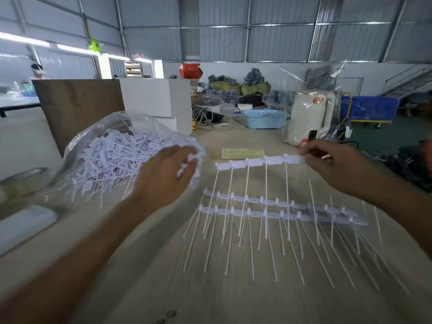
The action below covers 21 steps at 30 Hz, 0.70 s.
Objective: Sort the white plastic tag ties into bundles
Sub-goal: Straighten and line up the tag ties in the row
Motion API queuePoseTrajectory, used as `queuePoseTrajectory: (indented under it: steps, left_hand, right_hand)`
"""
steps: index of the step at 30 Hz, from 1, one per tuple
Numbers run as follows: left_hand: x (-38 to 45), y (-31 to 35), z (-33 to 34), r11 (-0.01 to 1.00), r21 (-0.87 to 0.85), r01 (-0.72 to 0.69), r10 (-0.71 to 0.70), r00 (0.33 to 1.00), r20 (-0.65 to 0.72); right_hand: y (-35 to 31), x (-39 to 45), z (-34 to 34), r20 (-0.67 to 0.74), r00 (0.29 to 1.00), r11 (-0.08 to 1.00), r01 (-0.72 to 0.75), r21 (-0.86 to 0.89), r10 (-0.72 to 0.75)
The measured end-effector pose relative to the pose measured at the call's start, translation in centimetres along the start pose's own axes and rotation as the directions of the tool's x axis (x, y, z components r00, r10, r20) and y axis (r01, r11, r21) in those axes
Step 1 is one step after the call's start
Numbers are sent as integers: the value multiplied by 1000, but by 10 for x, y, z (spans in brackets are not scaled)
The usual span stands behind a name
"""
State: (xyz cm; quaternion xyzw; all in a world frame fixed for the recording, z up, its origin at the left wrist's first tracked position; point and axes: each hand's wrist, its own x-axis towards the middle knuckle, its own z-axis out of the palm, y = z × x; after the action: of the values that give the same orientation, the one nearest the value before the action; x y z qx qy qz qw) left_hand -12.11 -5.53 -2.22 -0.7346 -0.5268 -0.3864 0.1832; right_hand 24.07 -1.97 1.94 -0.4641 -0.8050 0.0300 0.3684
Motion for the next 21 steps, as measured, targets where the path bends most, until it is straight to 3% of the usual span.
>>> queuePoseTrajectory:
  steps: [1,3,5,7,9,12,14,17,21]
  left_hand:
    - [9,16,5,977,-185,104,-88,991,97]
    - [27,40,9,810,-450,376,-203,900,387]
    - [36,55,10,709,-532,463,-122,824,554]
    - [31,59,8,687,-597,414,-15,830,558]
    - [19,59,5,664,-646,377,24,853,522]
    - [-7,72,5,671,-658,342,57,861,505]
    - [-25,87,10,732,-625,271,94,868,487]
    - [-42,102,18,747,-628,218,113,889,443]
    - [-47,104,19,668,-671,321,-8,905,425]
  right_hand:
    - [-4,-5,-4,-17,1000,1000,9,8,-8]
    - [-13,-15,-9,-23,999,999,31,31,-30]
    - [-18,-26,-18,-25,998,997,55,52,-53]
    - [-14,-34,-33,-14,999,999,39,0,-39]
    - [-8,-39,-51,158,987,997,-3,-79,15]
    - [-10,-46,-50,558,829,999,-40,5,31]
    - [-25,-52,-27,667,745,988,-78,136,-33]
    - [-44,-59,21,645,754,971,-41,235,-124]
    - [-53,-67,64,517,826,956,85,281,-226]
